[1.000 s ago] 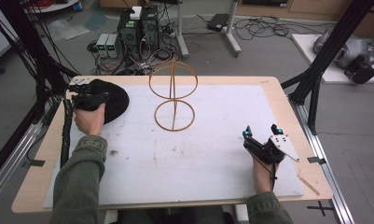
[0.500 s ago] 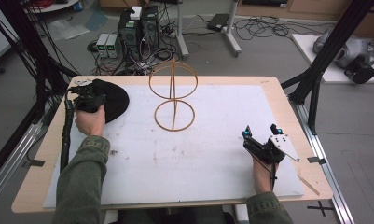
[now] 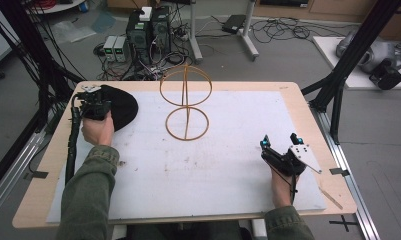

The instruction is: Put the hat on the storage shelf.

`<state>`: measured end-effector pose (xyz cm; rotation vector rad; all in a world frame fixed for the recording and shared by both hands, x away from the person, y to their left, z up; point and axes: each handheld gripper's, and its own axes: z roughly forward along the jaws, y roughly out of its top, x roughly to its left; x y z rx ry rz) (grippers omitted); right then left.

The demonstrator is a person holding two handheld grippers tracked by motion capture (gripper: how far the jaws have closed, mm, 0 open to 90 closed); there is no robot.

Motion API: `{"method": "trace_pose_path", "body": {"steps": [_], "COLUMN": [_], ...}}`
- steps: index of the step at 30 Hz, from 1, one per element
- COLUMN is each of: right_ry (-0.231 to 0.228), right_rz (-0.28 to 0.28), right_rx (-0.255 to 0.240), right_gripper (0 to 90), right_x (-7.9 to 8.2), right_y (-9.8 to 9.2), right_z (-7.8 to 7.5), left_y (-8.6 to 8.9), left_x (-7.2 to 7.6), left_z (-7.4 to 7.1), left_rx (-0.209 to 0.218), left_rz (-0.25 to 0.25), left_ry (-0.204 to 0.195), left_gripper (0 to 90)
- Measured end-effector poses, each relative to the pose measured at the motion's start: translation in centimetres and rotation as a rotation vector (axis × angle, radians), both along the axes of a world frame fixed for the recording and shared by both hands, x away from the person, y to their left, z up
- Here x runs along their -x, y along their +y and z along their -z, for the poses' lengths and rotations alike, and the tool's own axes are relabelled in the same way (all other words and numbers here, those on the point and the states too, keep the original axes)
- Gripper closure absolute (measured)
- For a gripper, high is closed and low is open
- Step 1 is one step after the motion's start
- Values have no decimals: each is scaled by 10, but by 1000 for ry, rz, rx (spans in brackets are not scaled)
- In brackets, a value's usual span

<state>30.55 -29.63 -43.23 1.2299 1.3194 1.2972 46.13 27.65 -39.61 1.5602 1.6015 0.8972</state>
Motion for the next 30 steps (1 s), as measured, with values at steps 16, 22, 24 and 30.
{"method": "trace_pose_path", "body": {"steps": [16, 22, 24, 30], "right_ry": [-14, -6, -1, -6], "right_rz": [-2, -9, -7, -6], "right_rx": [-1, -13, -20, -32], "right_gripper": [65, 65, 65, 65], "right_x": [1, 0, 1, 1], "right_y": [0, 0, 0, -1], "right_z": [-1, -1, -1, -2], "left_y": [-8, -8, -8, -7], "left_x": [19, 29, 32, 40], "left_z": [-27, -40, -44, -53], "left_rx": [-32, -28, -26, -25], "left_rz": [42, 53, 49, 39], "left_ry": [-141, -203, -219, -244], "left_gripper": [868, 868, 867, 867]}}
